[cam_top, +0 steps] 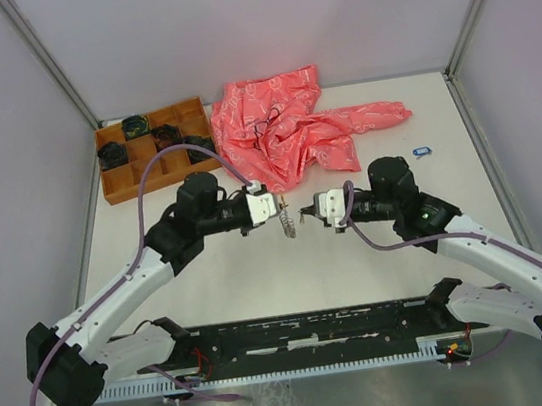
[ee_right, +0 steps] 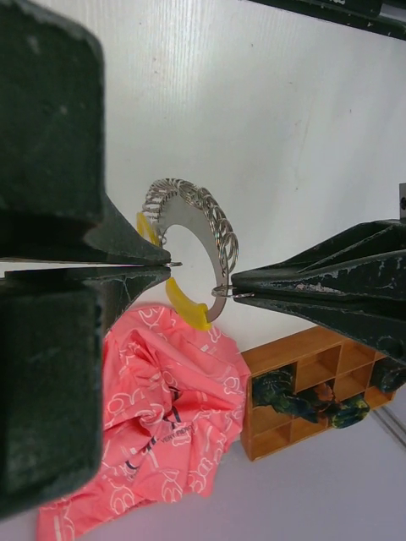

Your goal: Put the keys on the keyring

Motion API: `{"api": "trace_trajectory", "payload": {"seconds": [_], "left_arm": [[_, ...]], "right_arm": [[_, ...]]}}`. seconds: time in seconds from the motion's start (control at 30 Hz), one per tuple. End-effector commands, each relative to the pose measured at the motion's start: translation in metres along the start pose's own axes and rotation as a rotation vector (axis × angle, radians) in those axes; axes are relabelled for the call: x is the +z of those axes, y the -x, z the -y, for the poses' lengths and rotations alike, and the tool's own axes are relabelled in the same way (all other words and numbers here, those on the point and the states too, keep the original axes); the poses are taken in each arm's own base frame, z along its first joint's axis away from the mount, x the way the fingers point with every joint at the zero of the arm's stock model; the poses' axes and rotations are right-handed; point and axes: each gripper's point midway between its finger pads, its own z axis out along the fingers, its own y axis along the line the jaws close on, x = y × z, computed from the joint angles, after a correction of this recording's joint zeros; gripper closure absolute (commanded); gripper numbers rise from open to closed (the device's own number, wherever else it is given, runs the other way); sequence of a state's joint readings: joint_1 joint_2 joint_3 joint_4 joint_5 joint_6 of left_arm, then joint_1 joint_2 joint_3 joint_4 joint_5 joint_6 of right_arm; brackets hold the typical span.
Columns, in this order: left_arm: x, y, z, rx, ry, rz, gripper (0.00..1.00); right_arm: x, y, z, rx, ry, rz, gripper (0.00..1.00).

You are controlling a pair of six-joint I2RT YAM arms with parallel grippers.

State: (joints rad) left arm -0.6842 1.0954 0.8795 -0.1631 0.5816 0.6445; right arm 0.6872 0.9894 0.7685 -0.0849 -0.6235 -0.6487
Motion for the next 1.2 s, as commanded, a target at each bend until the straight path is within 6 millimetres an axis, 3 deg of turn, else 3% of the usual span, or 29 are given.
{"api": "trace_trajectory", "payload": {"seconds": [0.0, 1.17], "left_arm": [[-0.006, 0.017, -0.007, 0.117, 0.05, 0.043, 0.97], [-0.012, 0.026, 0.005, 0.113, 0.076, 0.114, 0.97]], "right_arm": [[0.003, 0.02, 0.005, -0.175, 0.003, 0.098, 0.99], [0.018, 0.028, 0.004, -0.154, -0.018, 0.192, 0.99]]}}
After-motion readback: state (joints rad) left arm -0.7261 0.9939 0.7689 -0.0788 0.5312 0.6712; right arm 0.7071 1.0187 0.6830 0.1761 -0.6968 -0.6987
